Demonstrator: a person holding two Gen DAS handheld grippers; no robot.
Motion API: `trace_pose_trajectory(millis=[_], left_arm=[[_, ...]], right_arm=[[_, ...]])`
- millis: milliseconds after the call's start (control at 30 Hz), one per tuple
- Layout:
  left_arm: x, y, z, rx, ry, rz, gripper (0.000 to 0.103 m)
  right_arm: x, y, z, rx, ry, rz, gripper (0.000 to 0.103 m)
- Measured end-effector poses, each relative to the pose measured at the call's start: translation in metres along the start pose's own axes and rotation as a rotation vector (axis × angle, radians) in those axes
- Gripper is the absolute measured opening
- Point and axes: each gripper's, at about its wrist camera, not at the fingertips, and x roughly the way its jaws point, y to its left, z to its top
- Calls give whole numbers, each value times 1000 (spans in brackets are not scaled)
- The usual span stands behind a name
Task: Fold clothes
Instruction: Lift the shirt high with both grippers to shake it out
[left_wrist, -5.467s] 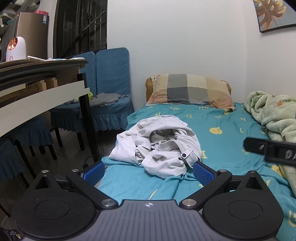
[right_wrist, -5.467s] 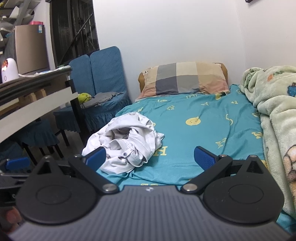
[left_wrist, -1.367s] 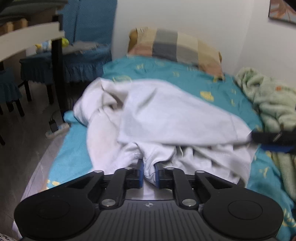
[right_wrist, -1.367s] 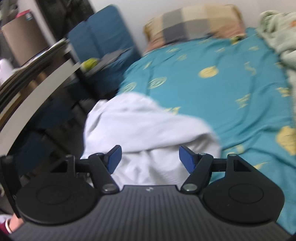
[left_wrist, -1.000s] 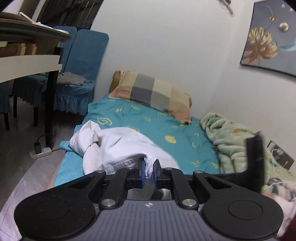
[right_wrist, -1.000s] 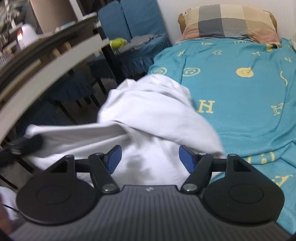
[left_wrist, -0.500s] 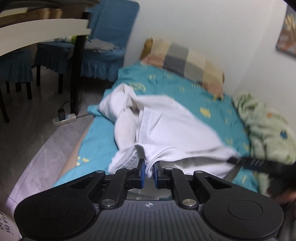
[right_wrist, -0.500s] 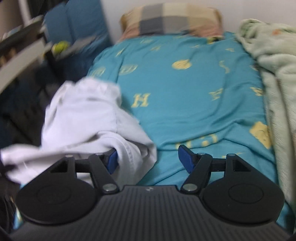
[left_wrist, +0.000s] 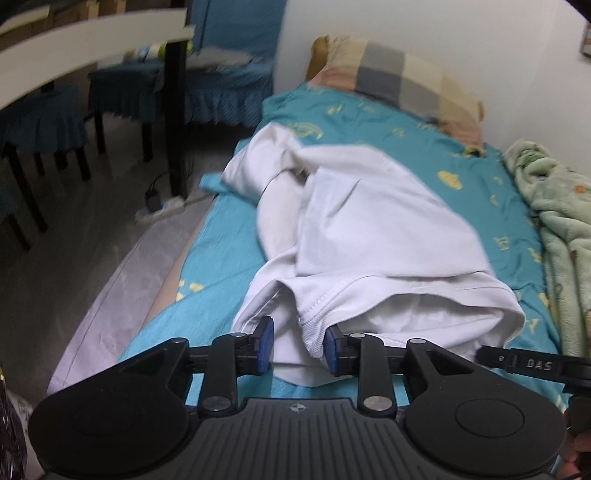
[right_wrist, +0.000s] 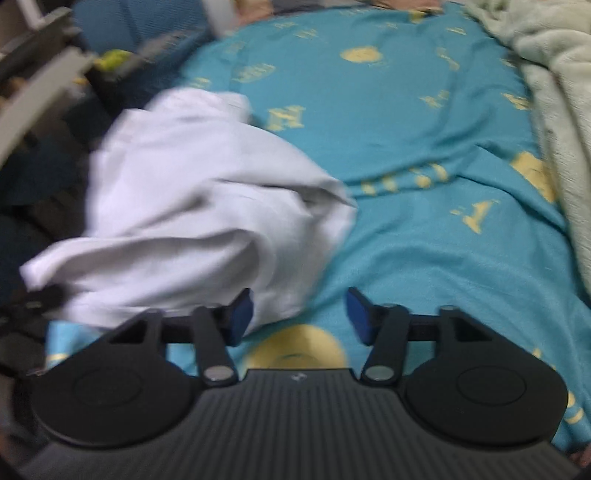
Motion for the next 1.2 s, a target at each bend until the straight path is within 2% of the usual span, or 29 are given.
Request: trace_pose_trajectory(millis=[33,67,100,133,300,467,633,800,867,1033,1200], left_arm=[[3,2,0,-15,8,-2,29],[3,3,1,-26,6,-6,24],[1,3,1,-33,-8,-13,11],[-3,2,1,-36,-32,-20,9],[-51,-2,9,-81,-303,-94,7],[-119,-14,39,-83,-546,-133,6],[-220,-32,100,-53,-756,-197,6],[-338,-51,153,0,-939,-244,6],[-389,-58,170,18,-1001,-260,6],[-506,-74,192,49,-1098,-303,6],[-587,-88,187,65,-1113,-312,6]], right_arm=[[1,-5,1,34,-13,10,28],[1,-10,1,70,-28,30,21],[-6,-12,3,82,-69,33,12],[-14,-12,5,86,-118,31,9],[-66,-10,17,76,-409,45,8],[-140,9,39,2,-647,89,7],[-237,14,79,12,-835,178,7],[-360,23,106,-31,-1024,262,7],[-410,27,113,-47,-1087,292,7],[-536,41,96,-117,-1262,304,7],[-620,47,70,-171,-1340,311,7]])
